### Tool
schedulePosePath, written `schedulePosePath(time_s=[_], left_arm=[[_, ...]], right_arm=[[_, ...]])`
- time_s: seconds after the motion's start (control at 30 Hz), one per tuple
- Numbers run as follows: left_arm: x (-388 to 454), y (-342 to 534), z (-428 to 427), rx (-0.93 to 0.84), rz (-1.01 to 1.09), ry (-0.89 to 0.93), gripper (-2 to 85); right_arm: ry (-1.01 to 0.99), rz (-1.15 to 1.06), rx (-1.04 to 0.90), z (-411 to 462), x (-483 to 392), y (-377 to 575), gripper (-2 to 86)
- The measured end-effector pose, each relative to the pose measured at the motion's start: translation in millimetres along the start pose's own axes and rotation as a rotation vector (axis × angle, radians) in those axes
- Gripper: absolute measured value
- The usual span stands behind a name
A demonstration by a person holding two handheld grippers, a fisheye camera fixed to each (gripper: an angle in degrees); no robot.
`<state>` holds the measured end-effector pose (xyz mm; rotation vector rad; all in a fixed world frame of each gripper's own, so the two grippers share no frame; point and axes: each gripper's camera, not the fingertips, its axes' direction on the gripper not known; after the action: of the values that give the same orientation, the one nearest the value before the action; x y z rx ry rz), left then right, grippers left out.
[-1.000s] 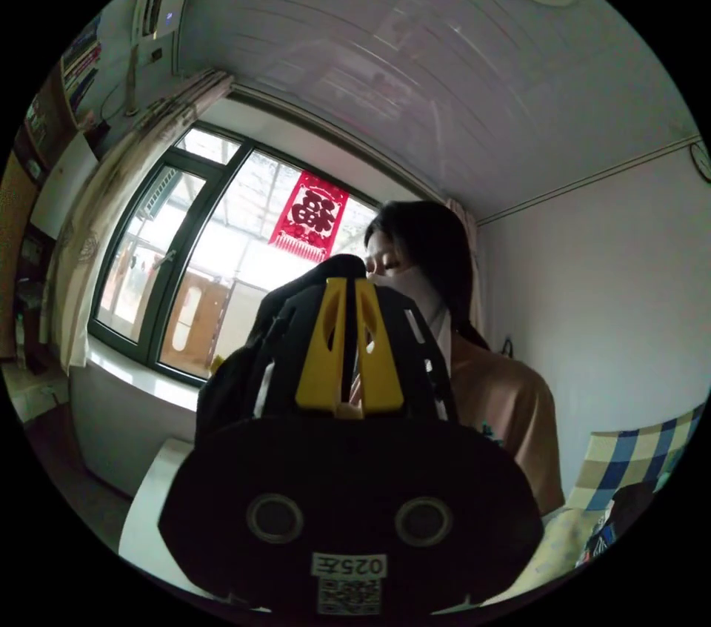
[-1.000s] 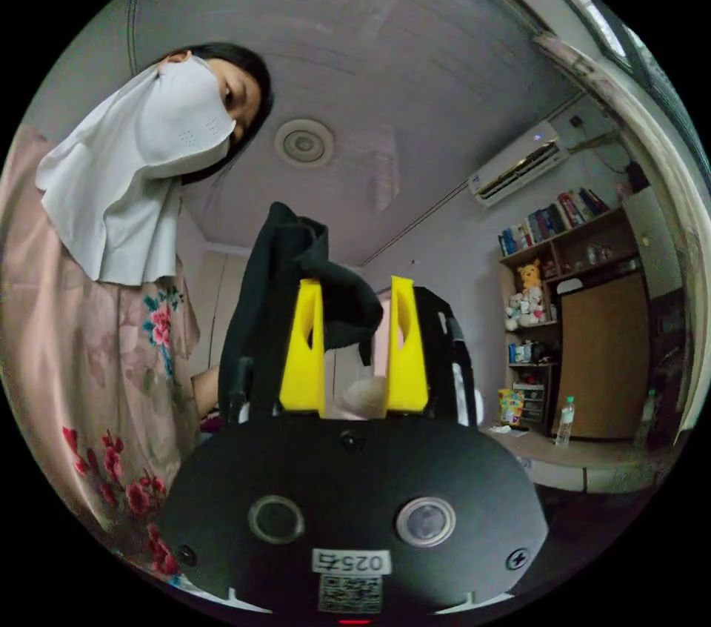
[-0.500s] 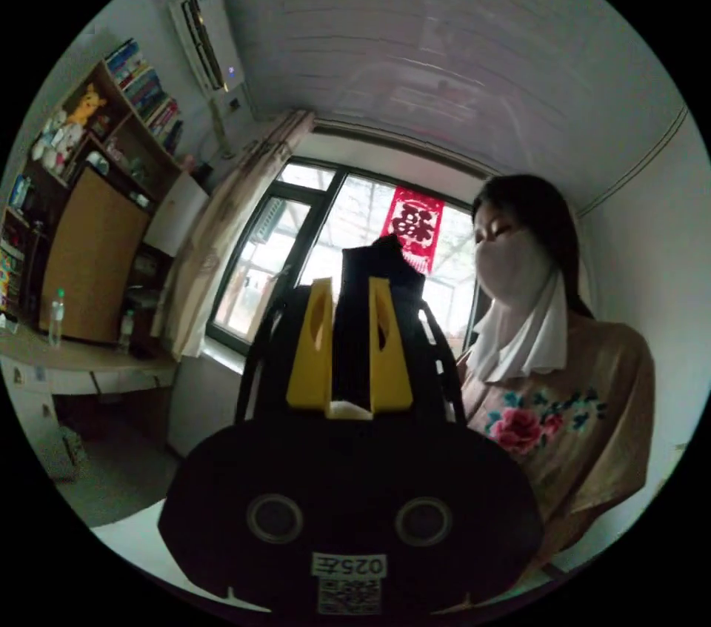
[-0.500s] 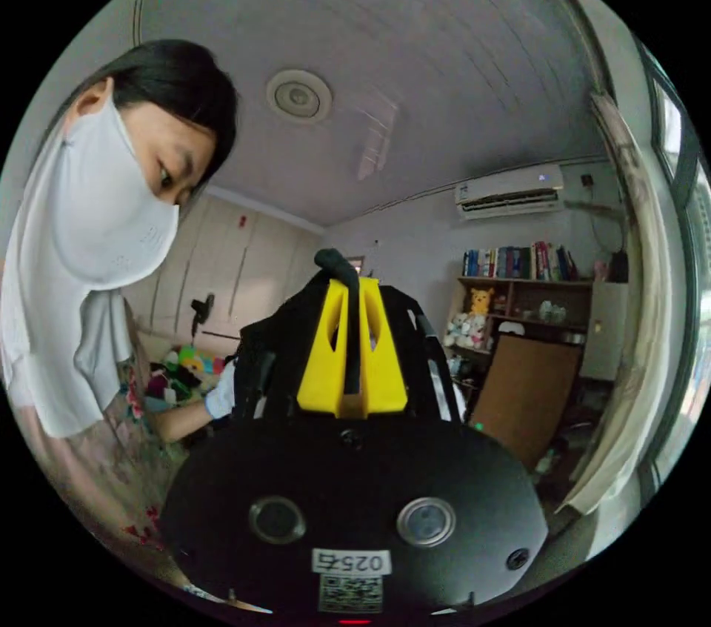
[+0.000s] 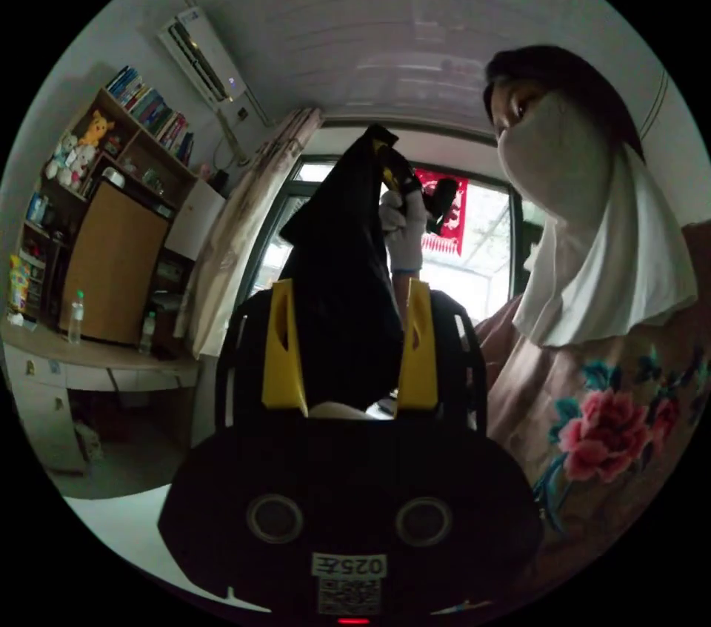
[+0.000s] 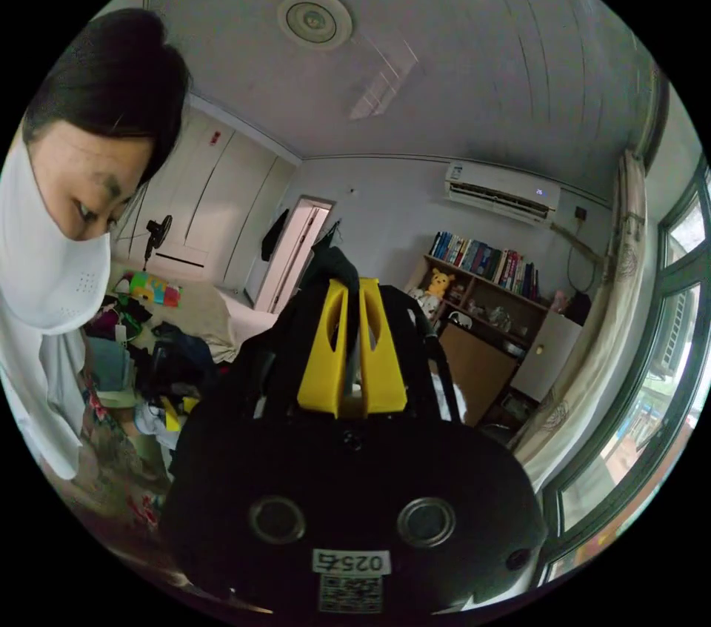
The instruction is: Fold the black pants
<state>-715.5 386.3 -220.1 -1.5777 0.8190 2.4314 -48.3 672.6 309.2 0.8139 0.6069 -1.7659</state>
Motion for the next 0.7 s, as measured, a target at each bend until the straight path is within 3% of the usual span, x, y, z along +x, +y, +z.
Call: schedulePosePath(time_s=[0.1,0.2,0.27,0.37,0.47,0.6,0.7], left_arm=[[-20,-9,-13,0.079,-0.122,0.180,14.4],[-19,-18,-19,-0.023,-0.088,0.083,8.2],[-25,-16,-28,0.024,-0.126,0.117,3.4],[-46,-6,-49,0.127,-0.242,0.215,3.2],[-53,-3,-71,0.126,-0.257,0.117,4.2],[-65,-2,-87,0.155,-0.327,0.240,1.1],[-63,3,-83,0.048,-0.317,0.111,-1.1]], right_arm=[[-0.015,-0.004,-0.024,-1,-2,2,-0.8],[-0.050,0.006,-0.033,-4,1,8,-0.8],[-0.077,0.023,-0.042,-5,5,11,-0.8],[-0.055,0.028,-0.081,0,11,19,-0.8],[-0.103,0.023,-0.129,10,16,28,-0.8],[-0.117,0.021,-0.175,29,17,40,-0.8],[-0.133,0.040,-0.176,44,19,48,-0.7]])
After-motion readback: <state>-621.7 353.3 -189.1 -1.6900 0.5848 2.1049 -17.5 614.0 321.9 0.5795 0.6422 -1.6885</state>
